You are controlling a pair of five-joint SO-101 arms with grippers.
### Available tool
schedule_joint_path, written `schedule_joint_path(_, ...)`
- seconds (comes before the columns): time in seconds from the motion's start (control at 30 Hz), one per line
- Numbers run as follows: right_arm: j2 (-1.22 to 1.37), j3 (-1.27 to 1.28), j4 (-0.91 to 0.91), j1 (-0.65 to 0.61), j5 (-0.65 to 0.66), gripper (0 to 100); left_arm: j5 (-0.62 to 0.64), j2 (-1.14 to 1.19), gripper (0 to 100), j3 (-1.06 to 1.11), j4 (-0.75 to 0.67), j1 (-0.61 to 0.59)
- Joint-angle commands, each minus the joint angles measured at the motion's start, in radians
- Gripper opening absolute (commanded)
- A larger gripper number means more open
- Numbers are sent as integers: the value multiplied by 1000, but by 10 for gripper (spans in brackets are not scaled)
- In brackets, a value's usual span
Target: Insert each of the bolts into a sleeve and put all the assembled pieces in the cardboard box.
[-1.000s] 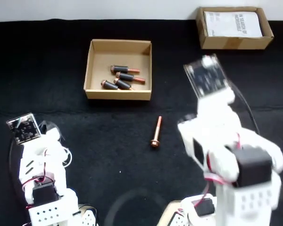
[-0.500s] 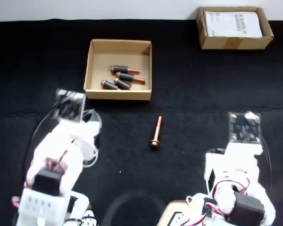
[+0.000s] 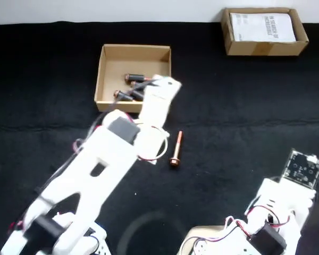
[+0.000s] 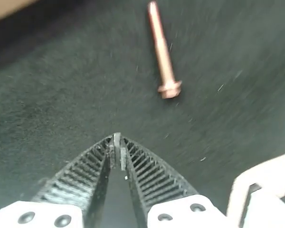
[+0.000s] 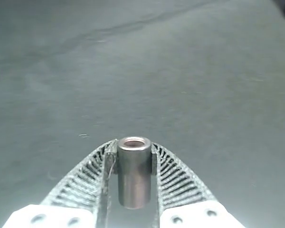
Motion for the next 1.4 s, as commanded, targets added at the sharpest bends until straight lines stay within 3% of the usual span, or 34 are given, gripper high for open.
schedule_joint_path(0.0, -48, 51, -54, 101, 66, 7, -124, 119, 10, -35, -3, 8)
schedule_joint_path(0.23, -87, 128, -59, 193, 106, 7, -330, 323, 10, -41, -132, 5)
schedule_joint_path(0.4, -87, 136, -59, 194, 106, 7, -423, 364, 10, -41, -250, 22)
schedule_joint_path(0.57, -87, 136, -59, 194, 106, 7, -505, 395, 10, -42, -281, 73)
schedule_joint_path(0.93, -87, 136, -59, 196, 106, 7, -512, 572, 10, -248, -273, 171)
schedule_joint_path(1.13, -87, 148, -99, 259, 106, 7, -511, 708, 10, -403, -272, 209)
schedule_joint_path(1.37, -87, 232, -171, 321, 175, 7, -511, 820, 10, -693, -129, 259)
